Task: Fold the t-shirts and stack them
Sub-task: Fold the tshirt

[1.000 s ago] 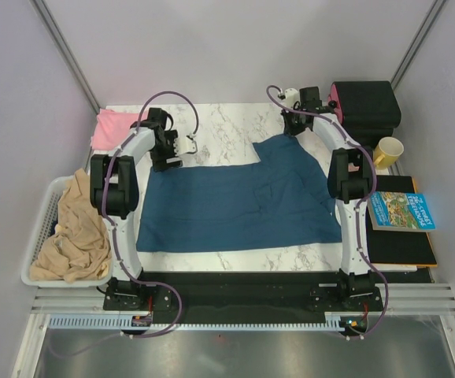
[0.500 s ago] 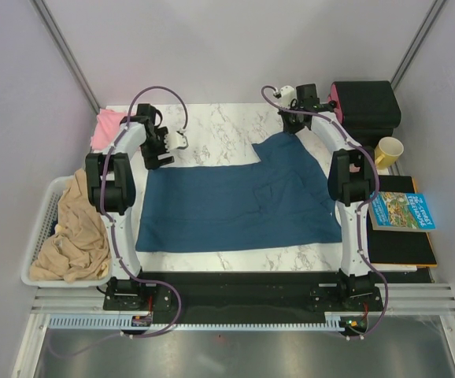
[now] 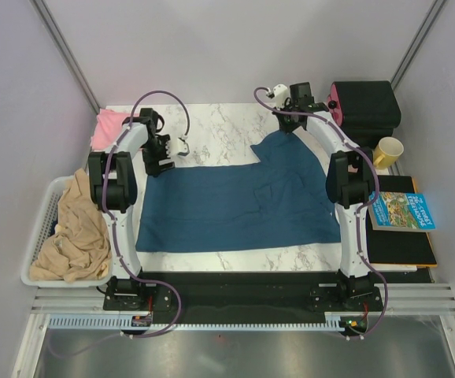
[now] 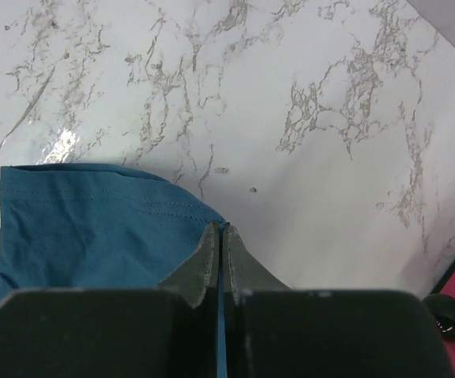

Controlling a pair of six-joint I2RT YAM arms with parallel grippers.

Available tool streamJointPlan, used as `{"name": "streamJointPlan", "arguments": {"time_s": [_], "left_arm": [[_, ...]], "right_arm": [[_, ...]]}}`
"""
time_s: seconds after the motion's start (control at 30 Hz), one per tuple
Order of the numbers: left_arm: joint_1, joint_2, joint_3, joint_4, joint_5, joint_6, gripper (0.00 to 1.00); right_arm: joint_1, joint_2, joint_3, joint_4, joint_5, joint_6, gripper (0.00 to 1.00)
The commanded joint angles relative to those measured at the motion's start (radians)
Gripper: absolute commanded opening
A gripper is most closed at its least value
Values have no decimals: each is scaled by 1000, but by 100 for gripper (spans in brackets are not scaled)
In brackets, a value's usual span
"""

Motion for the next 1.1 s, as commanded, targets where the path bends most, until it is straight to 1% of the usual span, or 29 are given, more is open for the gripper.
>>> {"name": "streamJointPlan", "arguments": {"time_s": [0.0, 0.07, 0.1, 0.13, 0.17, 0.2, 0.37, 0.6, 0.7, 0.9, 1.07], "left_arm": [[3, 57, 48, -32, 5, 31, 74], [3, 65, 58, -32, 8, 24, 60], [3, 66, 60, -33, 10, 16, 46], [3, 68, 63, -32, 12, 11, 37], [3, 68, 59, -32, 10, 8, 4], [3, 68, 62, -30, 10, 1, 2], [3, 53, 49, -30, 8, -22, 2], [3, -4, 35, -21, -5, -47, 2], [7, -36, 39, -6, -10, -81, 2], [11, -124, 13, 25, 2, -125, 2], [13, -196, -76, 34, 4, -105, 2]], "right_arm": [[1, -77, 1, 10, 11, -13, 0], [2, -84, 0, 8, 16, -19, 0], [4, -95, -2, 5, 17, -22, 0], [4, -100, -5, 3, 17, -26, 0], [4, -104, -16, 3, 17, -28, 0], [2, -116, -22, 5, 16, -28, 0], [4, -147, -66, -1, 10, -36, 0], [7, -169, -82, -13, 0, -43, 0], [13, -190, -91, -35, -32, -65, 0], [21, -253, -114, -170, -105, -155, 0], [19, -351, -174, -253, -112, -233, 0]]}}
